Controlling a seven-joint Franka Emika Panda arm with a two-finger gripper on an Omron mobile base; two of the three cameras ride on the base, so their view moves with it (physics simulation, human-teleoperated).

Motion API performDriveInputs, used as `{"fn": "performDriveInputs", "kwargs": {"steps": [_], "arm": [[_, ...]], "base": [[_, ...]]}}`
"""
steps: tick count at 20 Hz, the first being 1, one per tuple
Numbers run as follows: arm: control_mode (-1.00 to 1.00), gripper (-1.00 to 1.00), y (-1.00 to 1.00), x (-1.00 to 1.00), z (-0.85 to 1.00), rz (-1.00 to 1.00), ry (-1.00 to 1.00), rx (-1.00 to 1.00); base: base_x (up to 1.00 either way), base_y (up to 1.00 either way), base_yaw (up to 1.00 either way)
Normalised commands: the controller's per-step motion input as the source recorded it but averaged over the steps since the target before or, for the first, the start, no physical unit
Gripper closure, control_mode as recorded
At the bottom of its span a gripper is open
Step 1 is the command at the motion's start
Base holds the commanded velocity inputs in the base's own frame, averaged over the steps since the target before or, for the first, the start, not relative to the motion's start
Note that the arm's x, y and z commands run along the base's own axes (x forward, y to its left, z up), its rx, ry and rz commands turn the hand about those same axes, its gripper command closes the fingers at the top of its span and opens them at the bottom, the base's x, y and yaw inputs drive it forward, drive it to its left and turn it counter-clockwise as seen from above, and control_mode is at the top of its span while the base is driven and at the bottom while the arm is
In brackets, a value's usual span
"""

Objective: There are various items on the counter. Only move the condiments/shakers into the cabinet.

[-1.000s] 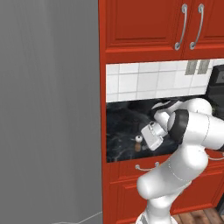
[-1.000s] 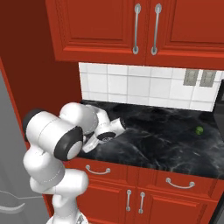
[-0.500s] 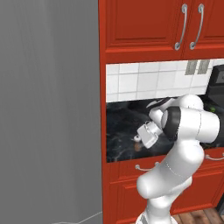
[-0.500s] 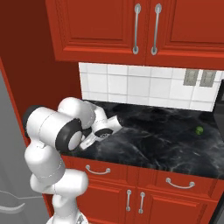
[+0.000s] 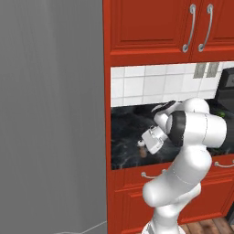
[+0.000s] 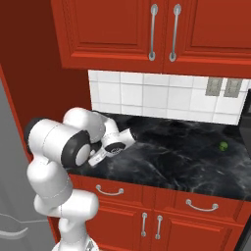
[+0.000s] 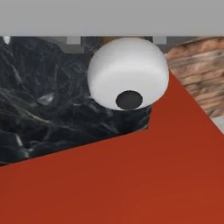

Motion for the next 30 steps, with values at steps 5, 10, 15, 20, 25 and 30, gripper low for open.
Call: {"fn": "performDriveInputs", "kwargs": {"steps": [5, 10, 15, 20, 25, 30], "arm": [[-1.0, 1.0, -0.09, -0.28, 0.84, -0.02, 0.0, 0.1], [-1.0, 1.0, -0.17, -0.17, 1.0, -0.1, 0.0, 0.12], [-1.0, 1.0, -0.02, -0.09, 1.0, -0.13, 0.0, 0.06], [-1.0, 1.0, -0.01, -0.46, 0.98, -0.13, 0.0, 0.06], [-1.0, 1.0, -0.17, -0.81, 0.35, -0.09, -0.06, 0.03], [-1.0, 1.0, -0.36, -0.81, 0.0, -0.03, -0.16, 0.0]], "base": [[0.0, 0.0, 0.0], [0.0, 0.0, 0.0], [0.0, 0.0, 0.0], [0.0, 0.0, 0.0], [0.0, 0.0, 0.0], [0.0, 0.0, 0.0]]}}
